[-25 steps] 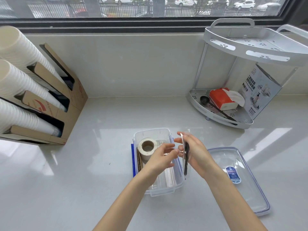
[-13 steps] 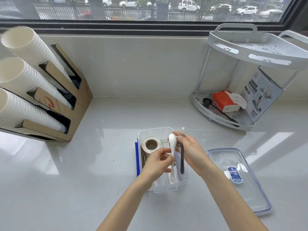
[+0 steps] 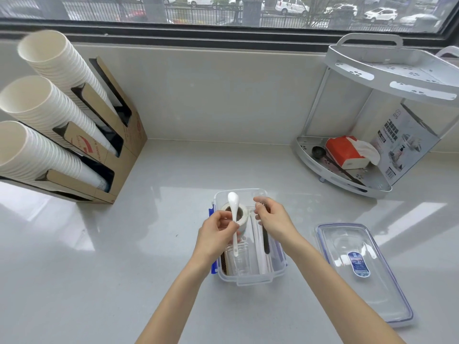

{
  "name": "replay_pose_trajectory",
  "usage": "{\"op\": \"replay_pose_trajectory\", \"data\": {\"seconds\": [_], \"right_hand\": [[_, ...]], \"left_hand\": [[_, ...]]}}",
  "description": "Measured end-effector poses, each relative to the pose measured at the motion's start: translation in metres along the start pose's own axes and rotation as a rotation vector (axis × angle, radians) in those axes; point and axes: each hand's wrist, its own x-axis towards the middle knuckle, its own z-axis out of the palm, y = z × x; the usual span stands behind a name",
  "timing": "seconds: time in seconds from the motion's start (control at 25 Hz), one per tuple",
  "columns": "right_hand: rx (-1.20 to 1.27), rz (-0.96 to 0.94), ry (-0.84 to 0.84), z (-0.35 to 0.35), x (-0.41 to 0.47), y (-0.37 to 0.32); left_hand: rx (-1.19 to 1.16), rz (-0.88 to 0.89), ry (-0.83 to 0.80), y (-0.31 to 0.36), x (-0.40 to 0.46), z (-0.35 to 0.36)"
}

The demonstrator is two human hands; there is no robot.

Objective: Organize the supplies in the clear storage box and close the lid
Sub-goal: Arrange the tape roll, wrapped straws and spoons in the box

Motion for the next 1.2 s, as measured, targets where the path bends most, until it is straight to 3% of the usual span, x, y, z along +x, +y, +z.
{"op": "replay_pose_trajectory", "data": {"seconds": [0.24,0.48,0.64,0.88,1.0,1.2], "right_hand": [[-0.192,0.126,-0.062,0.012,-0.002,0.007],[-0.488,0.117,-0.203,0.01,-0.011,0.007],[-0.462,0.064,-0.14,0.003,-0.013,0.002],[-0.039,0.024,-0.029,-0.004,-0.014,0.0],[-0.078,-0.003,-0.023,-0.007,-0.012,0.001],[-0.387,-0.052,0.029,-0.006,-0.01,0.003]], "left_hand": [[0.019,-0.001,0.007,-0.003,0.0,-0.005],[0.001,0.005,-0.001,-0.007,0.002,-0.003],[0.01,-0.012,-0.013,-0.01,0.006,0.001],[0.038,-0.036,-0.095,-0.01,0.007,0.016],[0.096,-0.03,-0.177,-0.011,0.005,0.025],[0.129,-0.119,-0.245,-0.013,0.004,0.032]]}}
